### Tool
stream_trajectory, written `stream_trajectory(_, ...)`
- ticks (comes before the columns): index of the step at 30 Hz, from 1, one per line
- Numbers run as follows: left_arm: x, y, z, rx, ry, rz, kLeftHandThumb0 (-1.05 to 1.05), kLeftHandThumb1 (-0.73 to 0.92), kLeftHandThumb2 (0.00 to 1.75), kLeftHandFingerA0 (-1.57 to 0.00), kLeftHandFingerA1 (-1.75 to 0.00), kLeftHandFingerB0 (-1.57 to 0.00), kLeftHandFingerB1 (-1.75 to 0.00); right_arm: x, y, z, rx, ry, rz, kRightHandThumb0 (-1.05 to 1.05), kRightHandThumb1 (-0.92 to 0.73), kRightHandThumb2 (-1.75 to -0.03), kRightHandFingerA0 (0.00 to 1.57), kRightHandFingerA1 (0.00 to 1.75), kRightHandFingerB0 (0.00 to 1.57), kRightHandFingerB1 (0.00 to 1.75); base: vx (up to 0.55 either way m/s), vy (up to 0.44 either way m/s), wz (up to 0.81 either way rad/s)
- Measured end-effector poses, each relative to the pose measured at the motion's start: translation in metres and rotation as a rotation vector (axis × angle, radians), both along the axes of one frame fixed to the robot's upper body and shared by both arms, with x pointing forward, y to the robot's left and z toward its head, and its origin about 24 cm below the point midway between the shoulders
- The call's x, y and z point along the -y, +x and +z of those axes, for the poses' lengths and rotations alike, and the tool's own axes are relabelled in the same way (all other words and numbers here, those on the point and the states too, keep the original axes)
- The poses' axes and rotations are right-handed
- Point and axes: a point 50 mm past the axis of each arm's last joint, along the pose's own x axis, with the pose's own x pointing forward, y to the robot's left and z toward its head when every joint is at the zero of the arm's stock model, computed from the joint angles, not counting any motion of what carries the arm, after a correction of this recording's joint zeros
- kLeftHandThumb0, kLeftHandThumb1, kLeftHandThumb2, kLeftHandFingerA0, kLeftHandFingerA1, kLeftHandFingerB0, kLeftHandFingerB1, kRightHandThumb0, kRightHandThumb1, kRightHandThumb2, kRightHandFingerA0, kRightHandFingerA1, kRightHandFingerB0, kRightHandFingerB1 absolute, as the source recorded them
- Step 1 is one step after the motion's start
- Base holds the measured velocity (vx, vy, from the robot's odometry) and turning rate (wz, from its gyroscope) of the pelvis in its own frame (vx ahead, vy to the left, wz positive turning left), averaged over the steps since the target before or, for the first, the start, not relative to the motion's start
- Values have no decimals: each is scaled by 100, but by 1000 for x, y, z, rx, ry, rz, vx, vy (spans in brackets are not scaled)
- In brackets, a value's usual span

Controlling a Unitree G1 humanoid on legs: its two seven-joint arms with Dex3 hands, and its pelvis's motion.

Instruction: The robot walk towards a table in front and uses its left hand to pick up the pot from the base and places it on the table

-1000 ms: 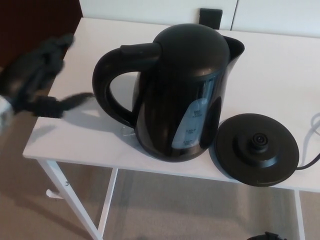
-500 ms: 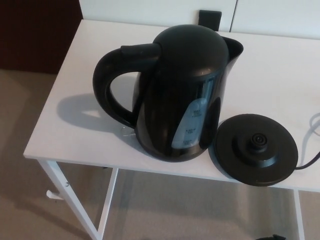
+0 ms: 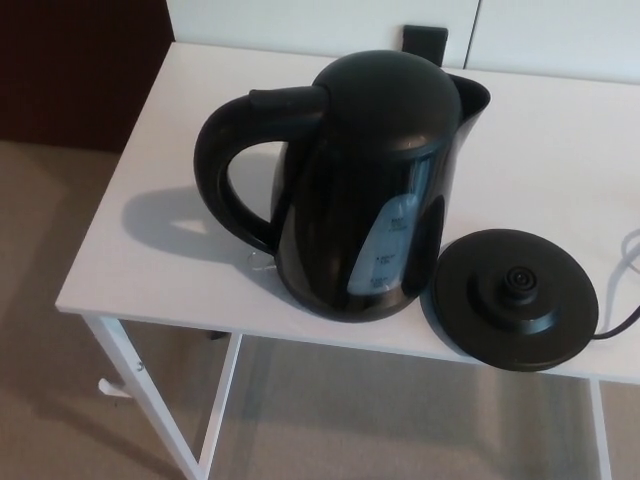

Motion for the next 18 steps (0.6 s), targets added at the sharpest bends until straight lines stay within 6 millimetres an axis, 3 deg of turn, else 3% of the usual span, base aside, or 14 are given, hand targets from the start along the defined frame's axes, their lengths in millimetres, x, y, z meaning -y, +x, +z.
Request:
stream_trajectory(1,5,-2,-7,-19,-11,-8,-76,65,96,0,-15,0,-16,2,-2,-1,-4,1,-12,-60,-90,-71,7,28,4,16,0,0,0)
stream_trajectory(2,9,-3,-14,-37,-19,-17,-76,65,96,0,-19,0,-18,4,-3,-1,-6,3,-23,-66,-74,-105,0,36,1,27,0,0,0)
stream_trajectory(13,35,1,-52,-157,28,-162,-74,65,96,0,-20,0,-19,19,-14,-4,-11,24,-118,-65,-72,-101,1,35,1,27,0,0,0)
stream_trajectory(14,36,4,-53,-155,41,-173,-64,78,67,-1,-17,-1,-20,19,-15,-4,-11,27,-120,-65,-71,-101,1,36,1,27,0,0,0)
stream_trajectory(15,36,6,-53,-151,52,-180,-64,78,67,-1,-17,-1,-20,19,-16,-4,-9,30,-122,-65,-71,-101,1,36,1,27,0,0,0)
stream_trajectory(16,37,10,-54,-144,69,-189,-70,63,96,0,-23,0,-22,19,-16,-5,-7,33,-124,-65,-72,-101,1,36,1,27,0,0,0)
stream_trajectory(17,37,11,-55,-142,84,-197,-69,63,82,-1,-21,0,-19,20,-17,-5,-6,36,-125,-65,-72,-102,1,36,0,26,0,0,0)
stream_trajectory(18,38,11,-55,-142,92,-202,-69,63,82,-1,-21,0,-19,20,-17,-5,-6,37,-126,-65,-72,-102,1,36,0,26,0,0,0)
